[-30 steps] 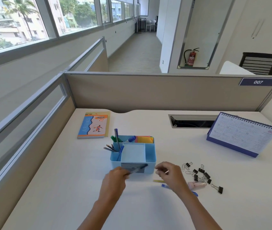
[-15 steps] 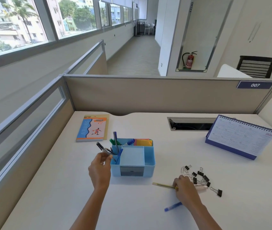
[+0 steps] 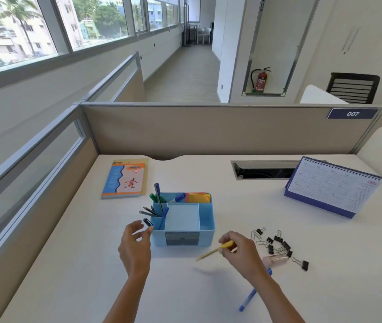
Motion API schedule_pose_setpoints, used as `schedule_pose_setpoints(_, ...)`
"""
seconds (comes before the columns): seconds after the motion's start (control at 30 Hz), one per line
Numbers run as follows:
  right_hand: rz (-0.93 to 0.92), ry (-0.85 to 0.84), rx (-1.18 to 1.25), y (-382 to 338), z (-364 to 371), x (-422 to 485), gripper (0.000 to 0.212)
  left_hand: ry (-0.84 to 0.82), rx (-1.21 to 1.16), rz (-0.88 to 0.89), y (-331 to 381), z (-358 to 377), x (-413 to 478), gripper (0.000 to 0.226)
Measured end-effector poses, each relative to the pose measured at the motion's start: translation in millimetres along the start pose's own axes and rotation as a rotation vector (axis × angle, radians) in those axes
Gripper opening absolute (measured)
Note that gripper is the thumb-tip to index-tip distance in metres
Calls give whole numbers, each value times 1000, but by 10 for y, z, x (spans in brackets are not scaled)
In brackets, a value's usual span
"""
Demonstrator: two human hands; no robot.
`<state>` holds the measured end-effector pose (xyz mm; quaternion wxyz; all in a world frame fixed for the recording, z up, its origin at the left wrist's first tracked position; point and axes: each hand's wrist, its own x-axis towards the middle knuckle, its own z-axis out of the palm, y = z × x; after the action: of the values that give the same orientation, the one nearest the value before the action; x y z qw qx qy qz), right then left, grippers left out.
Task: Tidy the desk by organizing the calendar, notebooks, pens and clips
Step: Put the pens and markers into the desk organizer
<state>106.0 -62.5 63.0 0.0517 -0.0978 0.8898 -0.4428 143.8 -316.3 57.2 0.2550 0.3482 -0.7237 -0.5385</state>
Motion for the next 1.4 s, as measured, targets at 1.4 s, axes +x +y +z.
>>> schedule_pose_setpoints(1.4, 650, -51, -441, 217, -39, -276, 10, -101, -87, 146, 250, 76, 6, 18)
